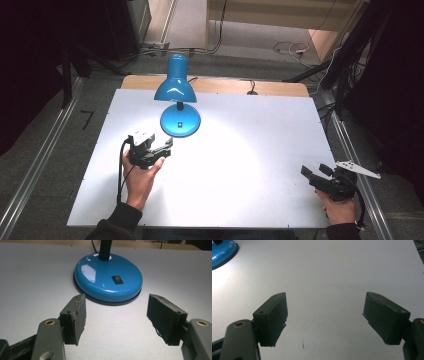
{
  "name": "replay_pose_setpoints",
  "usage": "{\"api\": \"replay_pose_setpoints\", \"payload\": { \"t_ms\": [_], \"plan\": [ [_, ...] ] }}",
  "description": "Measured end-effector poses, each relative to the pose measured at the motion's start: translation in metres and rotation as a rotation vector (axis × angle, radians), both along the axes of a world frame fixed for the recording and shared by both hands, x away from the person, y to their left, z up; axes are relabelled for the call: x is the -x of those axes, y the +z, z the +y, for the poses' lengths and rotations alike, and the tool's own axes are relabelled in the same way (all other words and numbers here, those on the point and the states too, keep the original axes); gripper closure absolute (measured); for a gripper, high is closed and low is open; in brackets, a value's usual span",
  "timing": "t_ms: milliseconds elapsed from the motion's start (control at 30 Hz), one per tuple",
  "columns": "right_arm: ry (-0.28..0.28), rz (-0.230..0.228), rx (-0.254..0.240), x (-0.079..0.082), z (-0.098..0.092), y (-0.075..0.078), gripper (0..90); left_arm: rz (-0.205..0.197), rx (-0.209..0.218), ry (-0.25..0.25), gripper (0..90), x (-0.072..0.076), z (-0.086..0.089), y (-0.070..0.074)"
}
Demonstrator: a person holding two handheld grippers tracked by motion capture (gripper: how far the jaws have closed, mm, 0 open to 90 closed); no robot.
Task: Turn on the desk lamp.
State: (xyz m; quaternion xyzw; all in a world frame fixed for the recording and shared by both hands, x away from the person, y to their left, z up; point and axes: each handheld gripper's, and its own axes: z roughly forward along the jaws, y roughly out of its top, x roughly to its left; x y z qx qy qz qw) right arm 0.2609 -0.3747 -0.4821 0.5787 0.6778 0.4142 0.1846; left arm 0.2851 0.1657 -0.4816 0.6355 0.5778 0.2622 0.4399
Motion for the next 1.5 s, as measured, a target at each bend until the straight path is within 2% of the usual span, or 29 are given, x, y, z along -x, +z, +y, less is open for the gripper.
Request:
{"api": "replay_pose_setpoints", "payload": {
  "t_ms": [367, 567, 800, 1000, 1300, 1500],
  "plan": [
    [-0.001, 0.004, 0.0, 0.0, 0.0, 0.0, 17.8, 0.019, -0.016, 0.028, 31.6, 0.016, 0.016, -0.003],
    [-0.003, 0.002, 0.0, 0.0, -0.001, 0.0, 17.8, 0.003, -0.024, 0.043, 30.5, 0.024, 0.023, -0.001],
    [-0.002, 0.002, 0.001, 0.001, 0.0, 0.0, 17.8, 0.017, -0.037, 0.074, 29.8, 0.03, 0.034, -0.004],
    [-0.002, 0.002, 0.002, 0.0, 0.0, 0.0, 17.8, 0.009, -0.038, 0.097, 29.4, 0.036, 0.042, -0.003],
    [-0.001, 0.001, 0.005, 0.001, 0.0, 0.0, 17.8, 0.03, -0.034, 0.125, 28.2, 0.048, 0.057, -0.006],
    [-0.004, -0.002, 0.002, 0.001, 0.0, 0.001, 17.8, 0.054, -0.054, 0.151, 27.8, 0.054, 0.065, -0.011]
  ]
}}
